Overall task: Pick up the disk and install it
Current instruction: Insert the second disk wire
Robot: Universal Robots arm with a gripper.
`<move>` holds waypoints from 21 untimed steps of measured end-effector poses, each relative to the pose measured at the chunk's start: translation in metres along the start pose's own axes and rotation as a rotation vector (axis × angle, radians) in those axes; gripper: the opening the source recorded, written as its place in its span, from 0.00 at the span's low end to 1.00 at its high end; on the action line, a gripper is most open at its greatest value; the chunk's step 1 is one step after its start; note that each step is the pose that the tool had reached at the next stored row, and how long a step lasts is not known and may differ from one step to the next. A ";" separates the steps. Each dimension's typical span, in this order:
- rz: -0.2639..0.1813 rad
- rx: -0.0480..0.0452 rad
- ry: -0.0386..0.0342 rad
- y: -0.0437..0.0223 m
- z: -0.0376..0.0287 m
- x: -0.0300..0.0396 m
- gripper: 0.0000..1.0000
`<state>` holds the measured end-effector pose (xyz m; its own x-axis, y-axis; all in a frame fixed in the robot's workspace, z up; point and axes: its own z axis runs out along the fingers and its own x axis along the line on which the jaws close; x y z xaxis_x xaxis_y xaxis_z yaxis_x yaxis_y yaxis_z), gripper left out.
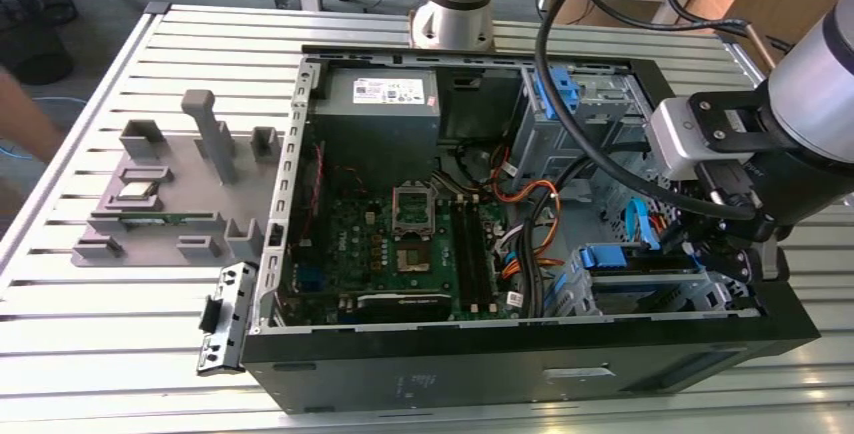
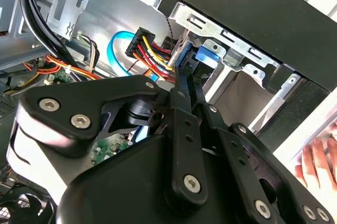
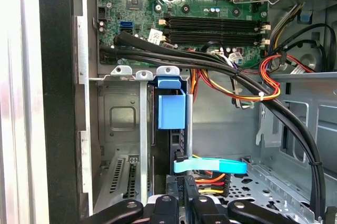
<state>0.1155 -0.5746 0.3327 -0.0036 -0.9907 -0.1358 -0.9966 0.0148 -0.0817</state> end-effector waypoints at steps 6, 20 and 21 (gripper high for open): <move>0.000 0.0000 -0.0001 0.0002 0.0024 0.0003 0.17; 0.000 0.0000 -0.0001 0.0004 0.0045 0.0006 0.17; 0.000 0.0000 0.0000 0.0004 0.0045 0.0006 0.17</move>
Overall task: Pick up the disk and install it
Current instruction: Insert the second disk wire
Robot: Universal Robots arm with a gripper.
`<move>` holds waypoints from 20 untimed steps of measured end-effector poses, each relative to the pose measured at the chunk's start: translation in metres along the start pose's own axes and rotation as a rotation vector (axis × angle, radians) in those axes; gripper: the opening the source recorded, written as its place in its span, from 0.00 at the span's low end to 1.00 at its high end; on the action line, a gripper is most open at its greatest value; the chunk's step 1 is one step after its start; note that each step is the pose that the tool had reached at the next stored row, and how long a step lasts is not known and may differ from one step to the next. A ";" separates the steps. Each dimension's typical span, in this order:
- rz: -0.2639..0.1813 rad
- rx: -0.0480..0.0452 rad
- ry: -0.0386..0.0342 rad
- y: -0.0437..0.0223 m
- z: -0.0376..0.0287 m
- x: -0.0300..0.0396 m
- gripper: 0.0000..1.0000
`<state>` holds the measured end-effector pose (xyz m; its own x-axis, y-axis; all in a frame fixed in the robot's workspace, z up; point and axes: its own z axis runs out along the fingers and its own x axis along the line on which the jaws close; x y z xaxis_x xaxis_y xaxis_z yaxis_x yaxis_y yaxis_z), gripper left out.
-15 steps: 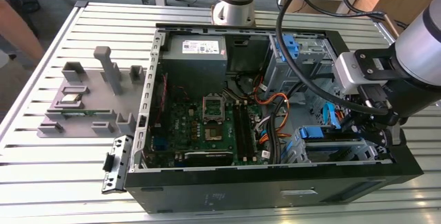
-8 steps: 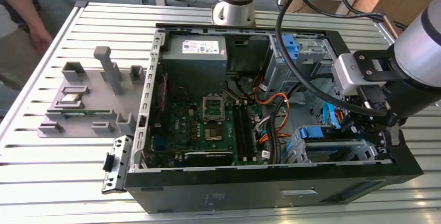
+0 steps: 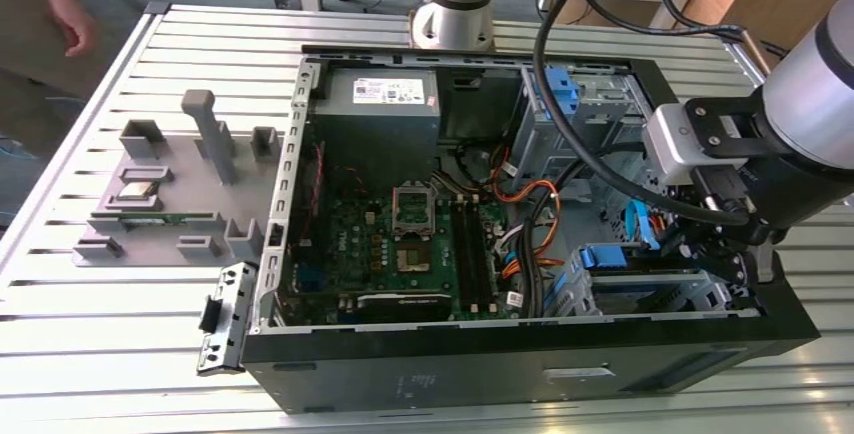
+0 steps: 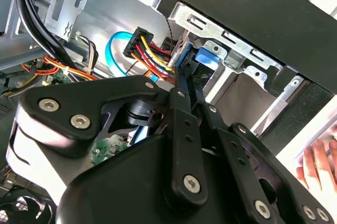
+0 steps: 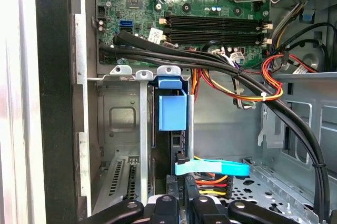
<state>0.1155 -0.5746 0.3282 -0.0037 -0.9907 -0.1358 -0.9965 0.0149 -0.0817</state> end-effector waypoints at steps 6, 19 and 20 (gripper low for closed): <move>0.000 0.0000 -0.0002 0.0000 0.0002 0.0000 0.25; 0.000 0.0000 -0.0002 -0.0017 -0.0207 -0.0029 0.25; 0.000 -0.0001 -0.0003 -0.0019 -0.0234 -0.0032 0.25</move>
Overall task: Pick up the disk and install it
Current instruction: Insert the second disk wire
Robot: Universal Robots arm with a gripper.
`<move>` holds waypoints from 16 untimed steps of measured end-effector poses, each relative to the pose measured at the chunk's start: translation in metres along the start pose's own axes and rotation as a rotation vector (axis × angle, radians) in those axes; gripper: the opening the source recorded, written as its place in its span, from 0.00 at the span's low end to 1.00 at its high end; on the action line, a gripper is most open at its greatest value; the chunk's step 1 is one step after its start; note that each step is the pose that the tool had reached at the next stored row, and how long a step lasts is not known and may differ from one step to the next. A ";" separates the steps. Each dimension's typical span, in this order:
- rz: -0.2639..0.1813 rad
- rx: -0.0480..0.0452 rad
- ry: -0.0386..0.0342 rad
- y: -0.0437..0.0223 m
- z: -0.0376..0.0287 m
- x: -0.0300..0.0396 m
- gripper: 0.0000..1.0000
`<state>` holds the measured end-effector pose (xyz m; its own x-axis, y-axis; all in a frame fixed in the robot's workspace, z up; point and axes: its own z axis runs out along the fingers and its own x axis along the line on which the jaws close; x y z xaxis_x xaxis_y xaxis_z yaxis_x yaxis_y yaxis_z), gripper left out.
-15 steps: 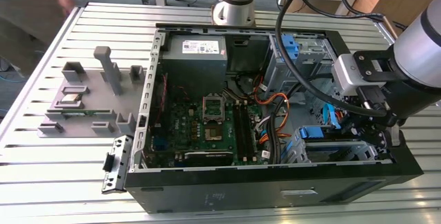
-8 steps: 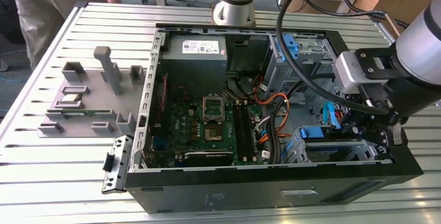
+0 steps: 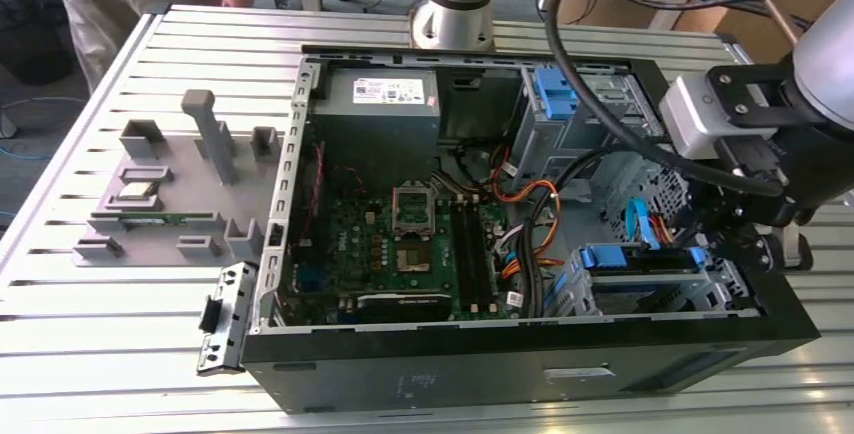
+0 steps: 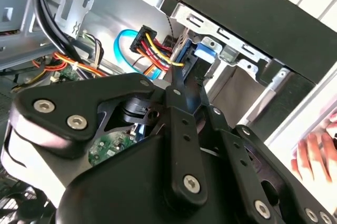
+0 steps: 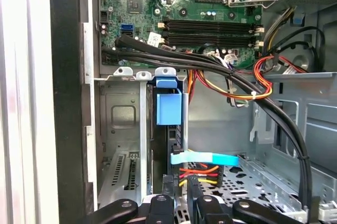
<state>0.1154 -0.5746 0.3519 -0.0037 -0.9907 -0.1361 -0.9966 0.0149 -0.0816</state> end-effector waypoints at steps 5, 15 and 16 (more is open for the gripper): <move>0.000 0.0001 -0.0001 -0.0007 -0.0080 -0.0011 0.25; 0.011 -0.0824 0.0012 -0.0020 -0.0077 -0.0011 0.25; 0.011 -0.0827 0.0014 -0.0019 -0.0077 -0.0011 0.25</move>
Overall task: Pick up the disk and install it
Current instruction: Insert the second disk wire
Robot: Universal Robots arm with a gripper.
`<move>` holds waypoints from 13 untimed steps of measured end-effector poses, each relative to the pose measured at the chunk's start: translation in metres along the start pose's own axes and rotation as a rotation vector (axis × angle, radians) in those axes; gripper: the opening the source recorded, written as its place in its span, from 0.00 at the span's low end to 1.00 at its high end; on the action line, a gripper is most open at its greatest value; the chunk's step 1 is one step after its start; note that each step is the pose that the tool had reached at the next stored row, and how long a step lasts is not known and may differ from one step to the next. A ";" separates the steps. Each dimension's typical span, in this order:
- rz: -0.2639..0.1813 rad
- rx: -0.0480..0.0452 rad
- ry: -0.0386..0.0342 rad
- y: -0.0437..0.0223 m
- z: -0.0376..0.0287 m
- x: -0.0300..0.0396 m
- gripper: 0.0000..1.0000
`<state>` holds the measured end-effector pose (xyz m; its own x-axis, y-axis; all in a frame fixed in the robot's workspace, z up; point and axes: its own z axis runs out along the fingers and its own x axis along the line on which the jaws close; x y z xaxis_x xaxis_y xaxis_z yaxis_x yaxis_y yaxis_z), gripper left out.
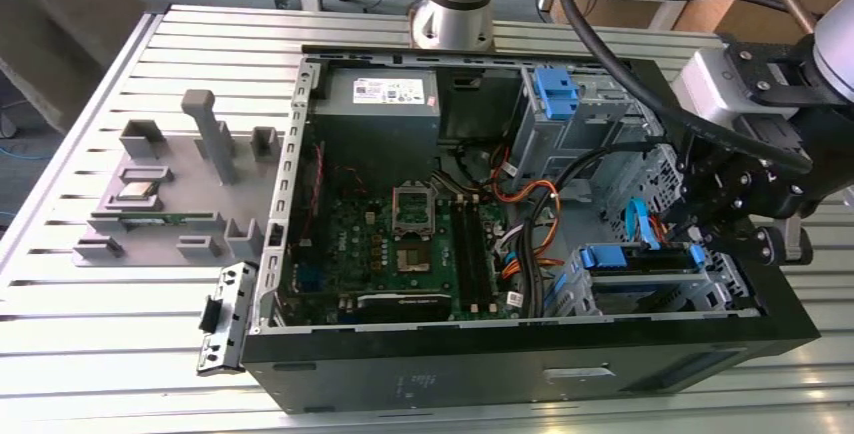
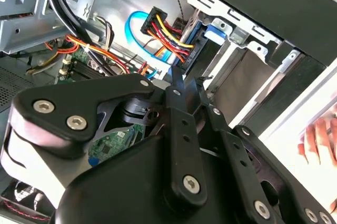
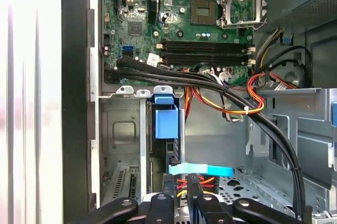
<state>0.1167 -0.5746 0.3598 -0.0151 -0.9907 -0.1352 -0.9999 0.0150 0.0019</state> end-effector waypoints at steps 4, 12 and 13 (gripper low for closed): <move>0.000 -0.0011 0.0000 -0.0001 0.0000 0.0000 0.25; 0.000 -0.0012 0.0000 -0.0001 -0.0034 -0.0004 0.25; 0.000 -0.0012 0.0000 0.0000 -0.0034 -0.0004 0.25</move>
<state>0.1168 -0.5746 0.3632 -0.0152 -0.9907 -0.1352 -0.9999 0.0149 0.0030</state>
